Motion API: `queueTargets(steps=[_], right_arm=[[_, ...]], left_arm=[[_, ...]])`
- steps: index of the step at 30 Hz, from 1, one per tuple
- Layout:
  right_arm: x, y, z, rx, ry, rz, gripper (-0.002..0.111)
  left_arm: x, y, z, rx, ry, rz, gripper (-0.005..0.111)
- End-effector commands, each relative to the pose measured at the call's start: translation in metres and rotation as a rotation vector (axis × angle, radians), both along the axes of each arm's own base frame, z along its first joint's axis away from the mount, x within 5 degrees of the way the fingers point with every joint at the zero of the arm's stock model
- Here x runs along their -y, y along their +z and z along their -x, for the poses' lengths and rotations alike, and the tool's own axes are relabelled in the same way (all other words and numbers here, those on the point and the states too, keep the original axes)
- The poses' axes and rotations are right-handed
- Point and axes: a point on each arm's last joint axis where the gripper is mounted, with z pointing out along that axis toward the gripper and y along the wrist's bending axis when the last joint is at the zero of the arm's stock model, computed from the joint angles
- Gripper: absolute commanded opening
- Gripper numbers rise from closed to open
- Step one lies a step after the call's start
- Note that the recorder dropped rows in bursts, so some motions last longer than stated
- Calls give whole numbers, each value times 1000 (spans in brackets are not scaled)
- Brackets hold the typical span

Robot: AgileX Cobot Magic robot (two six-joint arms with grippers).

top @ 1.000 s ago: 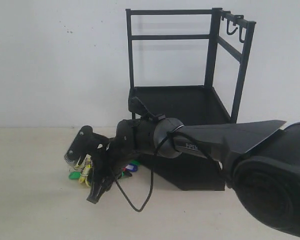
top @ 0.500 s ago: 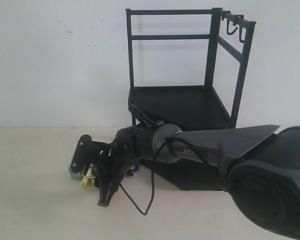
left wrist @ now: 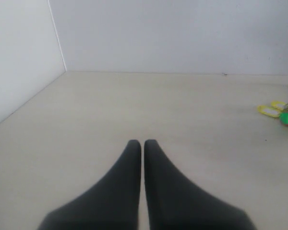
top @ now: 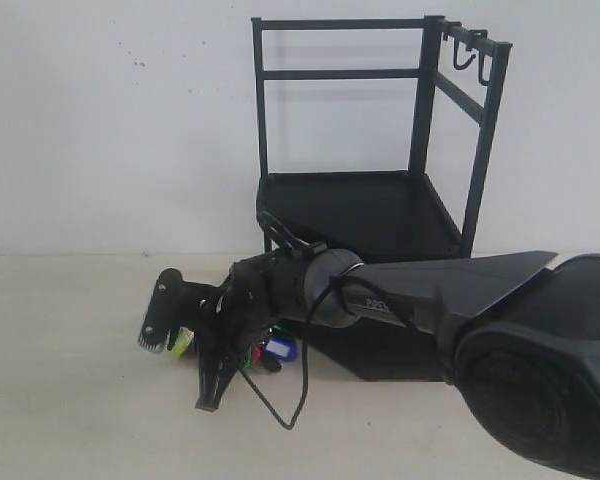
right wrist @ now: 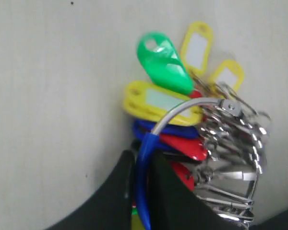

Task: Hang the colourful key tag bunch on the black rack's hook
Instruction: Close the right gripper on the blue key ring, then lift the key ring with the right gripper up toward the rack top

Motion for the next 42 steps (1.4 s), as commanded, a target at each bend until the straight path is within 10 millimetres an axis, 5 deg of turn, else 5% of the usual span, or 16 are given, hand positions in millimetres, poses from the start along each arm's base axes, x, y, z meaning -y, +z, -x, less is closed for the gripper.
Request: queueTargets(steps=[1, 7, 28, 42], right_arm=[[3, -8, -1, -26, -11, 18, 0], [0, 10, 7, -55, -19, 10, 0], [10, 136, 36, -126, -122, -165, 0], [45, 244, 93, -247, -103, -245, 0]], left_arm=[[0, 1, 0, 3, -2, 5, 4], [0, 1, 0, 3, -2, 5, 4], [0, 1, 0, 3, -2, 5, 4], [0, 1, 0, 3, -2, 5, 4]])
